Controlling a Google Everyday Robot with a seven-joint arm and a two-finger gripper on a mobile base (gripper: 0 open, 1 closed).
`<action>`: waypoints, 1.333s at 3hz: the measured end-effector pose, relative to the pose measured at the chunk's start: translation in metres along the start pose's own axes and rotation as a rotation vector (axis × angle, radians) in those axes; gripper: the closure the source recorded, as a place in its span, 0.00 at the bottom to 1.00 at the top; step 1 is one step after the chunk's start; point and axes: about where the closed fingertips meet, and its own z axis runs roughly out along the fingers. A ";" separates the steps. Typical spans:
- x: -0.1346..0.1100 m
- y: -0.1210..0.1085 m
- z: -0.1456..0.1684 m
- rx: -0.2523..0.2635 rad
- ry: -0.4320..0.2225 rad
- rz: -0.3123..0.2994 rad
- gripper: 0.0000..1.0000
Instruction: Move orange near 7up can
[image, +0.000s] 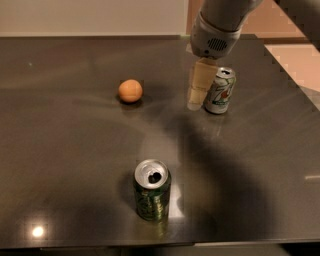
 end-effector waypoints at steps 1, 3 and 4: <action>-0.014 -0.016 0.021 -0.016 0.016 -0.008 0.00; -0.038 -0.032 0.048 -0.031 0.052 -0.036 0.00; -0.048 -0.037 0.064 -0.055 0.061 -0.043 0.00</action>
Offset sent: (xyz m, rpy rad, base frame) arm 0.0456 0.0447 -0.0315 -0.0746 0.0441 0.0263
